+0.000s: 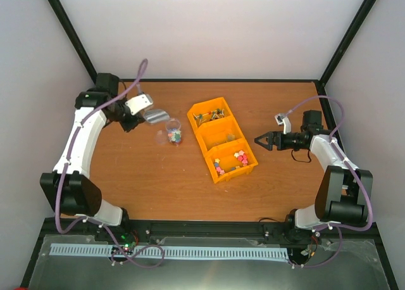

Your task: Pack the candies

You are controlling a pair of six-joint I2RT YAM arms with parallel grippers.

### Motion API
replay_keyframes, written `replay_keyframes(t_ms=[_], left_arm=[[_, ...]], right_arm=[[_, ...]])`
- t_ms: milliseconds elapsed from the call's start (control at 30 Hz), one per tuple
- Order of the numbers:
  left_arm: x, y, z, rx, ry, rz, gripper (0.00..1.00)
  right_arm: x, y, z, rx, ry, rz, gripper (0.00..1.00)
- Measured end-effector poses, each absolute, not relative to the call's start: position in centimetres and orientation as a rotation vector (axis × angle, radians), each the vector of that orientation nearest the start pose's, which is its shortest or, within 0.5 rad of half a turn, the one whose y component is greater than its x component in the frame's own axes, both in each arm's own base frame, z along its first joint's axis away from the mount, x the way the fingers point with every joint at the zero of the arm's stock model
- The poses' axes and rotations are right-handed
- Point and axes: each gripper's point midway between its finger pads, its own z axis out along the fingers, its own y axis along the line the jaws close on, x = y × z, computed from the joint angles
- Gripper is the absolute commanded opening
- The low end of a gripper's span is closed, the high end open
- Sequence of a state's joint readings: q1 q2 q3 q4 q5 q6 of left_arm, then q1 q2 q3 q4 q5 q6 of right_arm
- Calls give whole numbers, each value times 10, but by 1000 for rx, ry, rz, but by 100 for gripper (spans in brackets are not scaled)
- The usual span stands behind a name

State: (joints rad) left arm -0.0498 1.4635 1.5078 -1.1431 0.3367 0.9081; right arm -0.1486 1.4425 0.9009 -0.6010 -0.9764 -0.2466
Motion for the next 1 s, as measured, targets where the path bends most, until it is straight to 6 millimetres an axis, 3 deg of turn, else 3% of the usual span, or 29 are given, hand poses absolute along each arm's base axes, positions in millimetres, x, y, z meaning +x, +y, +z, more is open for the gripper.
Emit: replay_keyframes(t_ms=[167, 367, 500, 633, 767, 900, 1000], left_arm=[[364, -44, 230, 939, 2345, -243, 1], [379, -7, 211, 642, 2404, -259, 1], [377, 4, 182, 557, 2455, -265, 1], [367, 7, 147, 509, 2519, -282, 1], [361, 7, 127, 485, 2546, -287, 3], [357, 9, 111, 477, 2564, -278, 5], [354, 10, 98, 473, 2584, -273, 5]], right_arm=[[317, 93, 146, -380, 2309, 1074, 99], [319, 85, 160, -427, 2283, 952, 100], [329, 78, 191, -491, 2218, 817, 100], [341, 71, 241, -539, 2110, 694, 100], [351, 65, 278, -550, 2046, 611, 100], [353, 75, 302, -599, 2004, 665, 100], [353, 92, 301, -625, 2006, 737, 100]])
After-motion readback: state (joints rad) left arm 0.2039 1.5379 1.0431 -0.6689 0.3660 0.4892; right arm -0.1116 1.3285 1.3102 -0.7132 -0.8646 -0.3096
